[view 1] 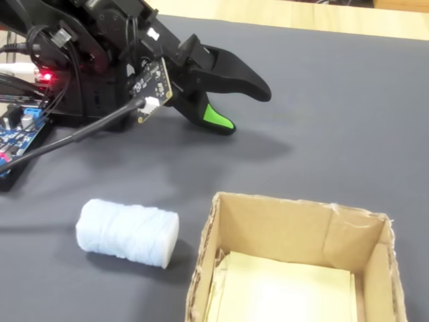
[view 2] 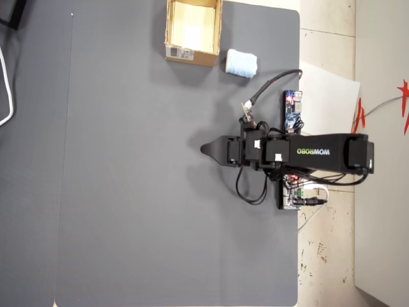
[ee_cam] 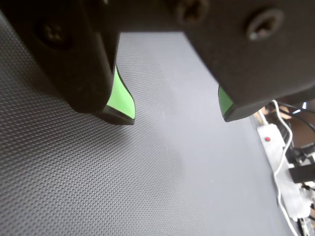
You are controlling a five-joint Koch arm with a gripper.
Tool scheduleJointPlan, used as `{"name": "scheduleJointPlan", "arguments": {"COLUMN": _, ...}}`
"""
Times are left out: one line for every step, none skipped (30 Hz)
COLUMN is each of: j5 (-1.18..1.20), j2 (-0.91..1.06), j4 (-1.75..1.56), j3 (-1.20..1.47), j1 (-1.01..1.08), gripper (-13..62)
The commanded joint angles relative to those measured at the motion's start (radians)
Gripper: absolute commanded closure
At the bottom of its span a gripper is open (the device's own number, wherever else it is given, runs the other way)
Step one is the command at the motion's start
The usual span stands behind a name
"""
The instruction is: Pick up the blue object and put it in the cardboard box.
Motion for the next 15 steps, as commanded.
{"name": "scheduleJointPlan", "arguments": {"j5": 0.009, "j2": 0.083, "j4": 0.114, "j3": 0.035, "j1": 0.011, "gripper": 15.4}}
{"name": "scheduleJointPlan", "arguments": {"j5": 0.009, "j2": 0.083, "j4": 0.114, "j3": 0.035, "j1": 0.011, "gripper": 15.4}}
{"name": "scheduleJointPlan", "arguments": {"j5": 0.009, "j2": 0.083, "j4": 0.114, "j3": 0.035, "j1": 0.011, "gripper": 15.4}}
{"name": "scheduleJointPlan", "arguments": {"j5": 0.009, "j2": 0.083, "j4": 0.114, "j3": 0.035, "j1": 0.011, "gripper": 15.5}}
{"name": "scheduleJointPlan", "arguments": {"j5": 0.009, "j2": 0.084, "j4": 0.114, "j3": 0.035, "j1": 0.011, "gripper": 15.5}}
{"name": "scheduleJointPlan", "arguments": {"j5": 0.011, "j2": 0.084, "j4": 0.114, "j3": 0.035, "j1": 0.011, "gripper": 15.5}}
{"name": "scheduleJointPlan", "arguments": {"j5": 0.012, "j2": 0.084, "j4": 0.114, "j3": 0.035, "j1": 0.017, "gripper": 15.5}}
{"name": "scheduleJointPlan", "arguments": {"j5": 0.014, "j2": 0.084, "j4": 0.114, "j3": 0.035, "j1": 0.028, "gripper": 15.5}}
{"name": "scheduleJointPlan", "arguments": {"j5": 0.014, "j2": 0.084, "j4": 0.114, "j3": 0.035, "j1": 0.029, "gripper": 15.5}}
{"name": "scheduleJointPlan", "arguments": {"j5": 0.014, "j2": 0.084, "j4": 0.114, "j3": 0.035, "j1": 0.031, "gripper": 15.5}}
{"name": "scheduleJointPlan", "arguments": {"j5": 0.012, "j2": 0.084, "j4": 0.114, "j3": 0.035, "j1": 0.031, "gripper": 15.5}}
{"name": "scheduleJointPlan", "arguments": {"j5": 0.014, "j2": 0.084, "j4": 0.114, "j3": 0.035, "j1": 0.029, "gripper": 15.6}}
{"name": "scheduleJointPlan", "arguments": {"j5": 0.012, "j2": 0.084, "j4": 0.114, "j3": 0.035, "j1": 0.029, "gripper": 15.6}}
{"name": "scheduleJointPlan", "arguments": {"j5": 0.012, "j2": 0.084, "j4": 0.114, "j3": 0.035, "j1": 0.029, "gripper": 15.6}}
{"name": "scheduleJointPlan", "arguments": {"j5": 0.012, "j2": 0.084, "j4": 0.114, "j3": 0.035, "j1": 0.029, "gripper": 15.6}}
